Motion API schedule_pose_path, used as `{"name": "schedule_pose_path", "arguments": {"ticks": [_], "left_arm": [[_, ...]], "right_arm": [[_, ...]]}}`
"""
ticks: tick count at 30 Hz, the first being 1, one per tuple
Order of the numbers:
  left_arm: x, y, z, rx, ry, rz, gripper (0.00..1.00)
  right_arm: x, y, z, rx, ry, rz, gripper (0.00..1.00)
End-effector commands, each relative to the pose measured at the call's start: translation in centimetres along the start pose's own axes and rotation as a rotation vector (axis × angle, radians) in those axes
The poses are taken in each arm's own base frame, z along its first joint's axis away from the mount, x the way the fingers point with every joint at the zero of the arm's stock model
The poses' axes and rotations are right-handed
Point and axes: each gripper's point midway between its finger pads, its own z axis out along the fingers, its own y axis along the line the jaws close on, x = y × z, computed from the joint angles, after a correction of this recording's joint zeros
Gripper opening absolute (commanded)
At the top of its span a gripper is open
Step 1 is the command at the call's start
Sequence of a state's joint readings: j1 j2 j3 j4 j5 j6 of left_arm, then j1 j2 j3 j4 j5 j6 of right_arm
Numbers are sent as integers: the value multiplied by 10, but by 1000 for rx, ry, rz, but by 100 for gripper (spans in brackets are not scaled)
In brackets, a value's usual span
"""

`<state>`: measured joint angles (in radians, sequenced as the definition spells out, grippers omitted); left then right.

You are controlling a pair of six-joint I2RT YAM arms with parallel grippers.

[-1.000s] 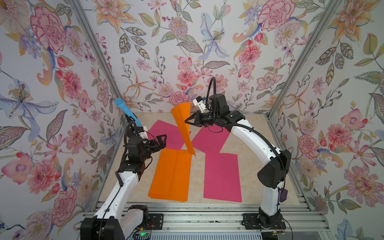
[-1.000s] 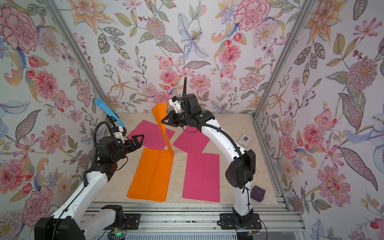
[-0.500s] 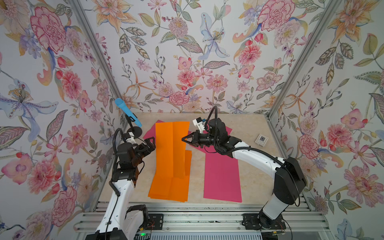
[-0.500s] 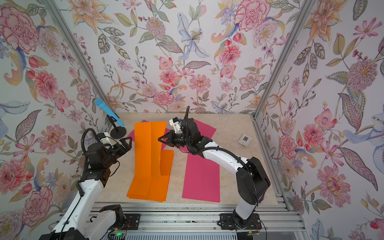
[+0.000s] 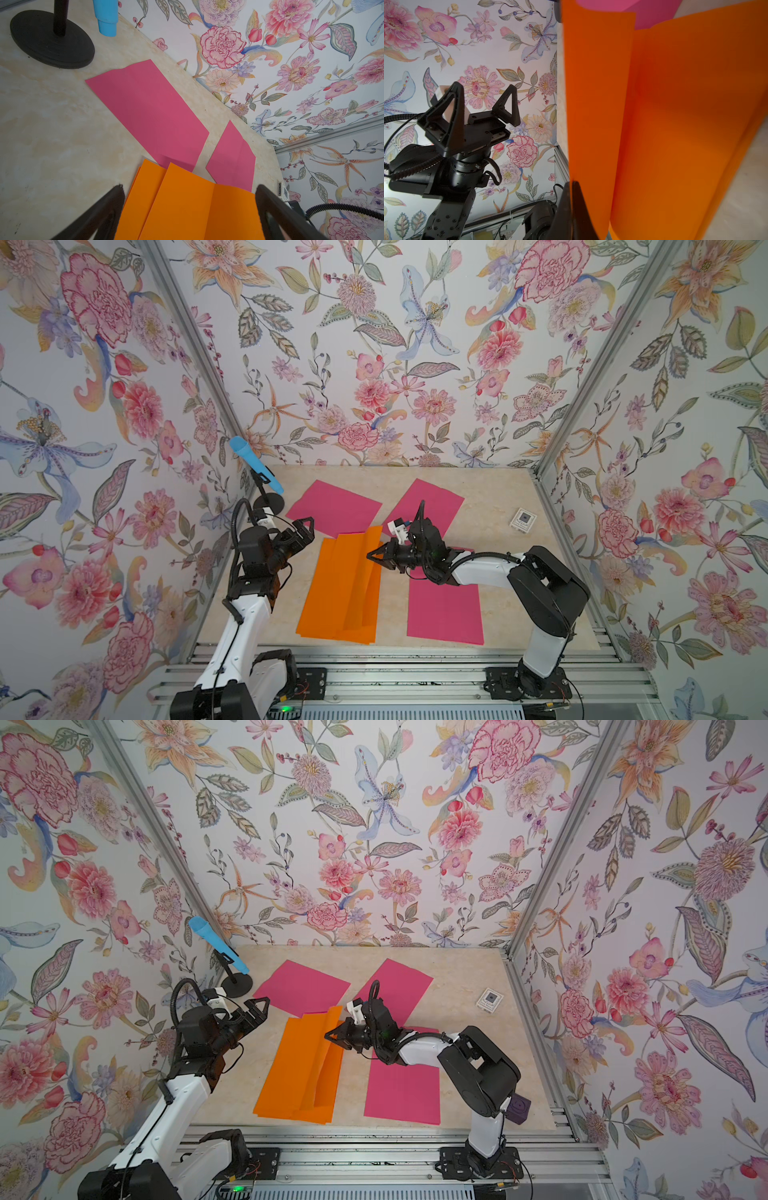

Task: Sort the scattered colored papers by color
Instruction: Place the colored paper.

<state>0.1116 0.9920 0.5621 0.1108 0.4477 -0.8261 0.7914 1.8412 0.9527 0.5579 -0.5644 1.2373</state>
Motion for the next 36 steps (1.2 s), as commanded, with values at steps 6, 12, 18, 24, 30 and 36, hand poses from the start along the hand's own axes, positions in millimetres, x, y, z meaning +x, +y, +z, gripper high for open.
{"name": "schedule_pose_path", "arguments": {"ticks": [6,12,18,24,30,36], "left_arm": [[38,17,18,3,117,1,99],[51,24,25,-17,153,8,99],[50,24,26,-22,152,8,100],[50,21,30,-16,161,20,100],[46,2,42,-16,176,93,100],[38,-50,76,83,215,208,100]], "right_arm": [[4,-24,12,-26,41,48,0],[0,-34,17,-5,64,41,2],[0,-44,16,47,92,26,25],[-4,-47,5,103,79,-14,57],[-34,-42,-34,291,3,-164,78],[-81,-46,-84,341,-107,-174,92]]}}
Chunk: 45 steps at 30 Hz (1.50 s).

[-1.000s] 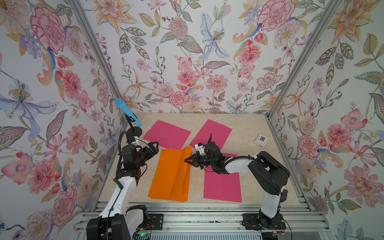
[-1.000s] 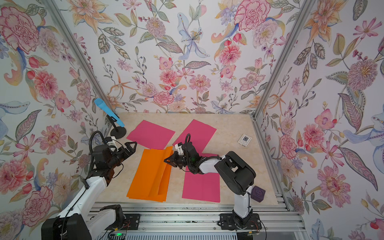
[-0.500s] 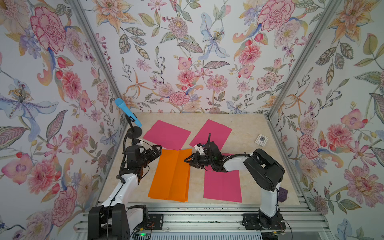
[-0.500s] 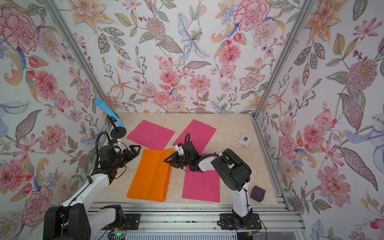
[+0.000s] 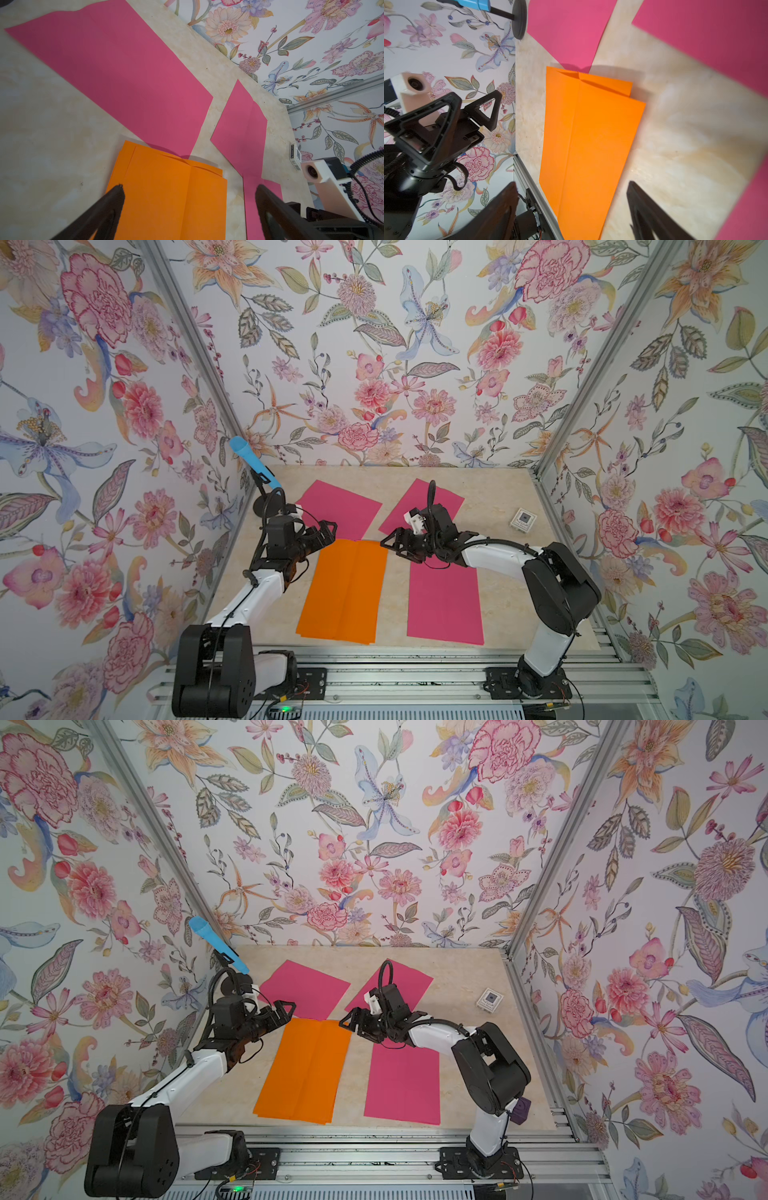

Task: Sort the scattered colored papers by color
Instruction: Place the colored paper, then pick up the colored paper from the center of the board.

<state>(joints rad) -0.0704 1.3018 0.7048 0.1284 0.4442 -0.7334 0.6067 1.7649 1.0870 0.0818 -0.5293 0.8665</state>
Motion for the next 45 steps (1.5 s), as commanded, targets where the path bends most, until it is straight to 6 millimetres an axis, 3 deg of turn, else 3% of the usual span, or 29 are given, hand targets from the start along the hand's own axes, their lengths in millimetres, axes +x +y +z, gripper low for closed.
{"name": "schedule_pose_path", "arguments": {"ticks": [1,6,14,19,23,33,45], "left_arm": [[-19,-32,19,49,-1,120,100],[-25,-50,72,16,92,222,100],[-15,-114,172,193,245,350,100],[-12,-132,225,224,315,431,100],[-11,-124,260,168,368,465,100],[11,-89,299,108,406,424,100],[46,-94,312,187,463,361,100]], "right_arm": [[-20,-29,-27,102,-44,-24,97],[-53,-46,-59,122,-132,-32,100],[-96,-86,-94,148,-219,56,100],[-104,-129,-96,168,-218,167,100],[-107,-147,-90,154,-191,235,100],[-110,-163,-80,215,-167,263,100],[-112,-184,-67,264,-156,327,100]]}}
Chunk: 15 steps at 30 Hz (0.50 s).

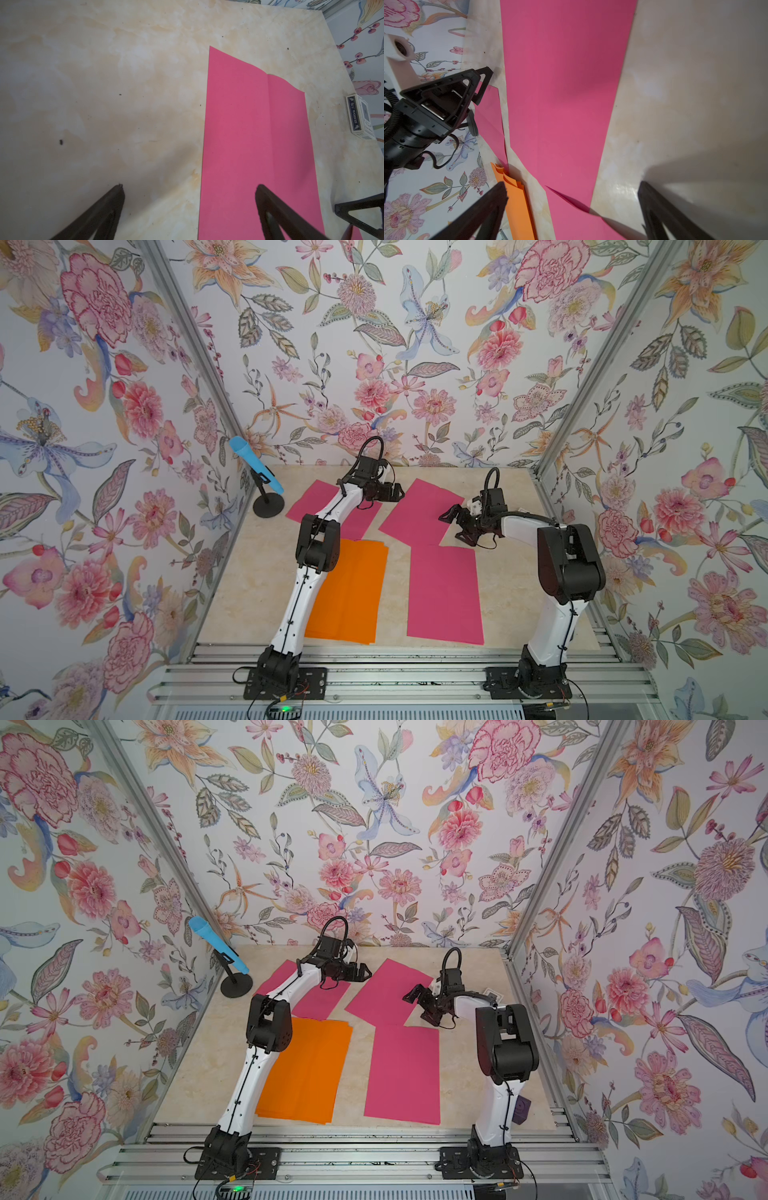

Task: Sort the scattered colored papers by color
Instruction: Pick up the colored paper from the center of the board.

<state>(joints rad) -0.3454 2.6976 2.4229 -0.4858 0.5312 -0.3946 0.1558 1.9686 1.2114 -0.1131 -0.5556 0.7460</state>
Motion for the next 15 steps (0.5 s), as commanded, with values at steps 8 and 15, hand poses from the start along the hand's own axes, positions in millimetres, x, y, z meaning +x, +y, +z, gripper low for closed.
{"name": "schedule_pose_path", "arguments": {"ticks": [8,15], "left_arm": [[37,-32,31,133,82,-33,100],[47,-50,32,230,113,-43,100]], "right_arm": [[-3,1,34,18,42,48,100],[-20,14,47,-66,32,71,100]]}}
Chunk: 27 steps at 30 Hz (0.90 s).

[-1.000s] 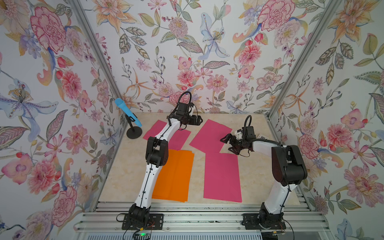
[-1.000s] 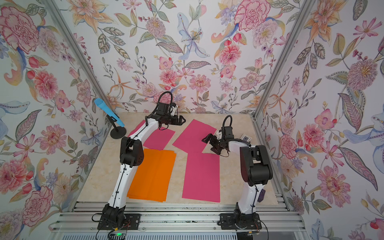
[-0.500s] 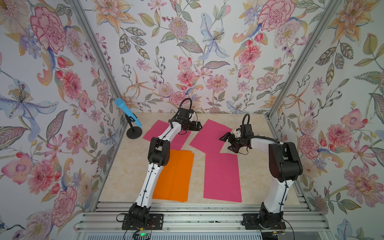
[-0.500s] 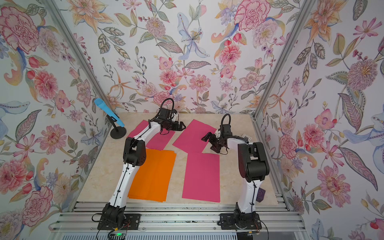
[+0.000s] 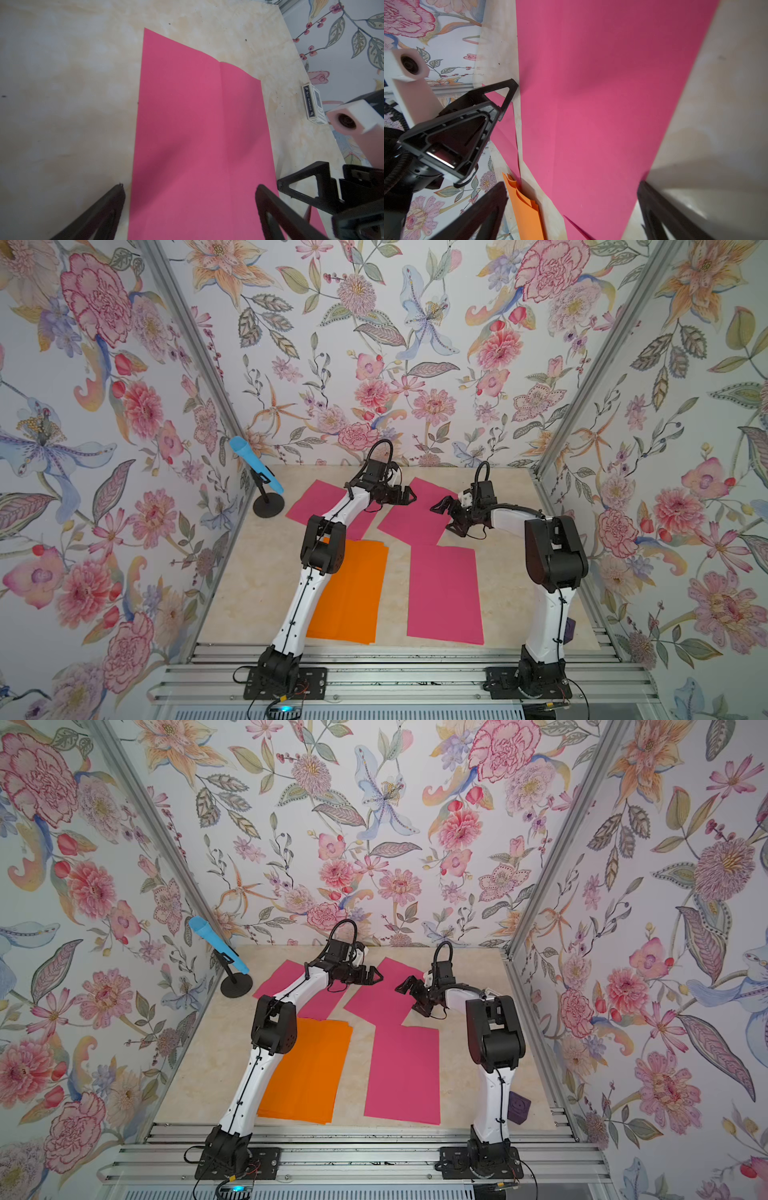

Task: Sort the scattered colored papers by color
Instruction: Pick up the colored paper from the center of the board.

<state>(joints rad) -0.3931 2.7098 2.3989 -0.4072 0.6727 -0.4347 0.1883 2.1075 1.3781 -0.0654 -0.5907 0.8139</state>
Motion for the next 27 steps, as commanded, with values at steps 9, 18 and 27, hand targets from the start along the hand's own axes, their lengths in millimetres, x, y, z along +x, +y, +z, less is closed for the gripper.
{"name": "schedule_pose_path", "arguments": {"ticks": [9,18,27], "left_arm": [[29,-14,6,115,85,-48,100],[5,-60,-8,387,-9,-125,99],[-23,-95,-42,566,-126,-145,99]], "right_arm": [[-9,-18,19,-62,15,93,100],[-14,-20,25,-100,27,108,100],[-14,-20,24,-105,30,104,100]]}}
